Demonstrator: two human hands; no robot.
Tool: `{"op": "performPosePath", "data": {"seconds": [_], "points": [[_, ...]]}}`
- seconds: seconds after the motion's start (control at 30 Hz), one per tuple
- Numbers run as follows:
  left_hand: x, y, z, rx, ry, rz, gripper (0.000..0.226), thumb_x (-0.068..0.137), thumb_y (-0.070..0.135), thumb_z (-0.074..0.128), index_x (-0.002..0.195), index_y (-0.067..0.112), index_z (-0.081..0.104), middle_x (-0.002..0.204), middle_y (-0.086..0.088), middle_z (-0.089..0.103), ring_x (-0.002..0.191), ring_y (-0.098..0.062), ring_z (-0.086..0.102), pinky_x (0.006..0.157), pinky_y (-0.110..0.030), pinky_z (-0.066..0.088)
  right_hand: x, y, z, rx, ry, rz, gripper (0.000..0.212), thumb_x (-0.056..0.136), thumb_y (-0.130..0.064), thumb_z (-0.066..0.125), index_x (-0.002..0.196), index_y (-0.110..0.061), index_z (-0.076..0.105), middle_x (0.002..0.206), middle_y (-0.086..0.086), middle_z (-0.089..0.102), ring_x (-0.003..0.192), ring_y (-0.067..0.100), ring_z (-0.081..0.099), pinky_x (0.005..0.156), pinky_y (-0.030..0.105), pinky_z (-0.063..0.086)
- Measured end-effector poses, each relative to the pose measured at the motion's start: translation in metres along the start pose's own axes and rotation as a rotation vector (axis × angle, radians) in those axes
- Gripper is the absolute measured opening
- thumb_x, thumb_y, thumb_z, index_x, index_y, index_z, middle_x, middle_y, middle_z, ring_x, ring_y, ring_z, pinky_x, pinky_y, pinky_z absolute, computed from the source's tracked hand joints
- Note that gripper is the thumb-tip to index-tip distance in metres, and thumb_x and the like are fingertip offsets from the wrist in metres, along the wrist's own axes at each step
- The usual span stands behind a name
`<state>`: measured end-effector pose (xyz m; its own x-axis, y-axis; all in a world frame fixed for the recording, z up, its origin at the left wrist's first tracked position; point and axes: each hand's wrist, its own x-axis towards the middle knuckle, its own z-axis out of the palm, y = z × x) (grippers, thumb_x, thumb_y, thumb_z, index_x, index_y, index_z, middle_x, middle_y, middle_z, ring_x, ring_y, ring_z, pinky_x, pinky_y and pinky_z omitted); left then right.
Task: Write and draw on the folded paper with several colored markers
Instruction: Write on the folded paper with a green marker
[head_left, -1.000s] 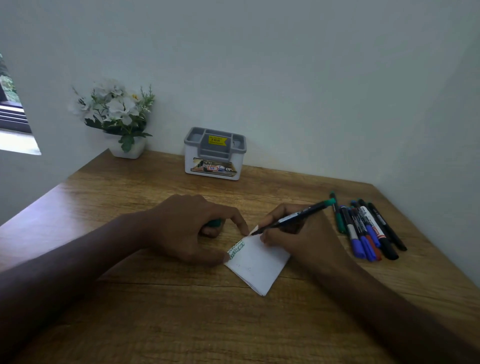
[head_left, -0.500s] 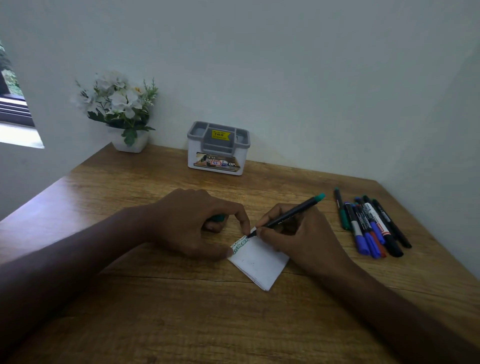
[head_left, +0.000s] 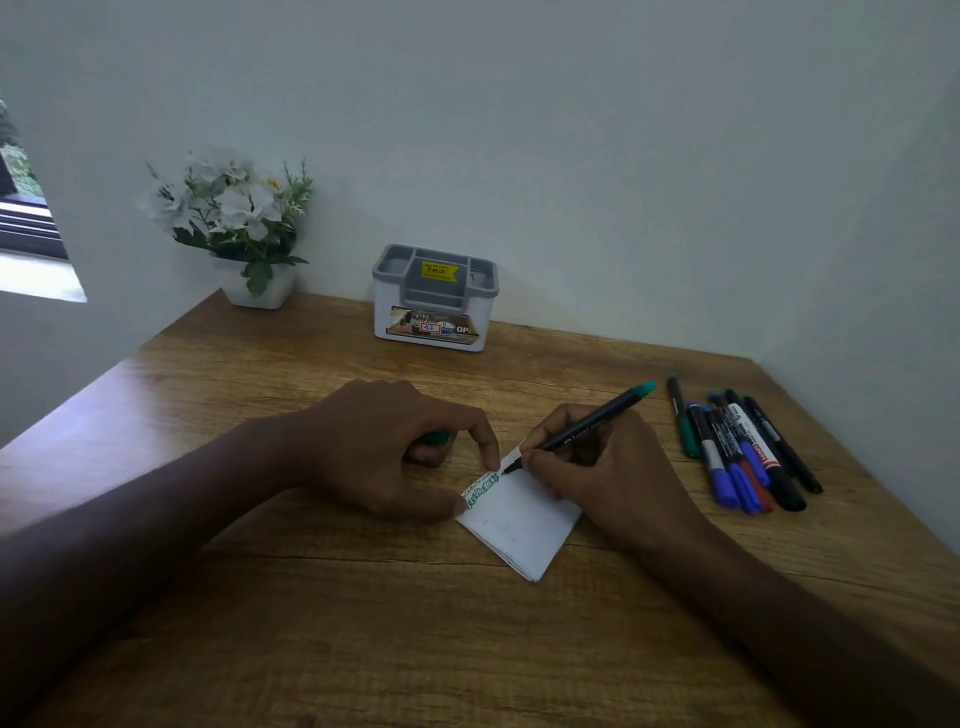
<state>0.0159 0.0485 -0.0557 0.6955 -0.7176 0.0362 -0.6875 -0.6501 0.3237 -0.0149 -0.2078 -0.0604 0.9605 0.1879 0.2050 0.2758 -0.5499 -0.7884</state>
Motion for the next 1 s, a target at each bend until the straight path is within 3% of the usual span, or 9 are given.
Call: {"op": "performPosePath", "data": {"seconds": [0.2,0.3,0.37,0.47,0.63,0.73,0.87,0.93,1.0], "points": [[0.000,0.003,-0.001,-0.001,-0.002,-0.012,0.045,0.087,0.062,0.070,0.127,0.056,0.050,0.073,0.002,0.057,0.070,-0.016,0.053,0.063,-0.041,0.046,-0.003,-0.007,-0.001,-0.050,-0.011,-0.032,0.008,0.084,-0.021,0.079,0.081,-0.027,0.075,0.081,-0.009,0.077,0.077,0.002,0.072,0.070,0.021,0.061],[0.001,0.002,-0.001,-0.017,0.001,-0.029,0.043,0.087,0.064,0.069,0.125,0.058,0.050,0.072,0.006,0.056,0.070,-0.015,0.053,0.064,-0.042,0.046,0.001,-0.009,-0.007,0.303,0.145,0.066,0.005,0.088,-0.009,0.075,0.085,-0.013,0.075,0.075,0.001,0.076,0.071,0.012,0.072,0.070,0.023,0.060],[0.001,0.001,0.001,-0.059,0.017,-0.051,0.042,0.087,0.064,0.070,0.124,0.057,0.052,0.071,0.012,0.055,0.069,-0.012,0.053,0.063,-0.037,0.044,0.006,-0.006,-0.013,0.521,0.312,0.138,0.003,0.088,-0.007,0.076,0.090,-0.009,0.077,0.079,0.006,0.078,0.075,0.019,0.073,0.075,0.033,0.061],[0.001,-0.002,0.004,-0.179,0.099,-0.085,0.029,0.093,0.053,0.067,0.121,0.054,0.057,0.075,0.014,0.059,0.072,-0.011,0.056,0.067,-0.033,0.044,0.008,-0.004,-0.021,0.575,0.415,0.174,0.005,0.089,-0.008,0.075,0.092,-0.011,0.078,0.082,0.006,0.080,0.080,0.023,0.076,0.082,0.039,0.063],[0.001,-0.002,0.005,-0.275,0.265,-0.166,0.031,0.105,0.040,0.037,0.126,0.052,0.057,0.115,0.036,0.061,0.109,0.009,0.056,0.086,-0.029,0.045,0.005,-0.009,-0.024,0.732,0.304,0.137,0.026,0.095,0.003,0.061,0.081,-0.009,0.080,0.088,0.010,0.080,0.080,0.023,0.076,0.072,0.029,0.064],[0.002,0.000,0.006,-0.265,0.311,-0.140,0.041,0.112,0.025,0.037,0.144,0.050,0.047,0.140,0.029,0.054,0.129,0.012,0.047,0.104,-0.026,0.043,0.001,-0.010,-0.017,0.778,0.171,0.122,0.033,0.096,0.007,0.050,0.087,-0.003,0.080,0.099,0.016,0.080,0.091,0.027,0.076,0.078,0.031,0.064],[0.006,-0.004,0.014,-0.159,0.356,-0.082,0.053,0.111,0.028,0.038,0.158,0.048,0.029,0.122,0.018,0.055,0.115,0.000,0.052,0.094,-0.023,0.046,0.000,-0.012,-0.014,0.809,0.121,0.131,0.030,0.098,0.007,0.051,0.092,-0.002,0.080,0.105,0.016,0.080,0.092,0.027,0.077,0.085,0.035,0.064],[0.008,-0.002,0.016,-0.126,0.451,-0.050,0.055,0.108,0.024,0.048,0.158,0.042,0.035,0.114,0.016,0.059,0.106,-0.003,0.055,0.087,-0.017,0.046,0.000,-0.010,-0.013,0.812,0.164,0.129,0.018,0.095,0.004,0.062,0.094,-0.004,0.078,0.098,0.014,0.081,0.087,0.026,0.078,0.081,0.033,0.065],[0.007,0.001,0.015,-0.126,0.546,-0.030,0.053,0.102,0.023,0.061,0.150,0.042,0.048,0.120,0.024,0.065,0.112,0.003,0.059,0.091,-0.009,0.044,0.001,-0.008,-0.014,0.799,0.215,0.083,0.011,0.085,0.000,0.073,0.090,-0.008,0.077,0.090,0.013,0.080,0.084,0.026,0.078,0.079,0.033,0.065]]}}
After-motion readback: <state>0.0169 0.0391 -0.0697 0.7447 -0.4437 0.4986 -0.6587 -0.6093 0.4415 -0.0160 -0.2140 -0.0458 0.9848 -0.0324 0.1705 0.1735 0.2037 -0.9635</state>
